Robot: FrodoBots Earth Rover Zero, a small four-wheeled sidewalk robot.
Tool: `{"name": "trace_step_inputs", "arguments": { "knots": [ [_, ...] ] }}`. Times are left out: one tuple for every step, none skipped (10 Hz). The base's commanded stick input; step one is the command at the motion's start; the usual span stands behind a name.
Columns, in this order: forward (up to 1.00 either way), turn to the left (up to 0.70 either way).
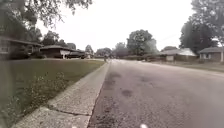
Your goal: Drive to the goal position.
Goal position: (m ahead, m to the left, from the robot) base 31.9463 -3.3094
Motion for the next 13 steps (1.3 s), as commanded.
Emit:
{"name": "trace_step_inputs", "arguments": {
  "knots": [
    [0.7,0.0],
    [0.7,0.0],
    [0.7,0.0],
    [0.7,0.0],
    [0.7,0.0],
    [0.7,0.0],
    [0.7,0.0],
    [0.7,0.0],
    [0.7,0.0],
    [0.7,0.0],
    [0.7,0.0],
    [0.7,0.0],
    [0.7,0.0]
  ]
}}
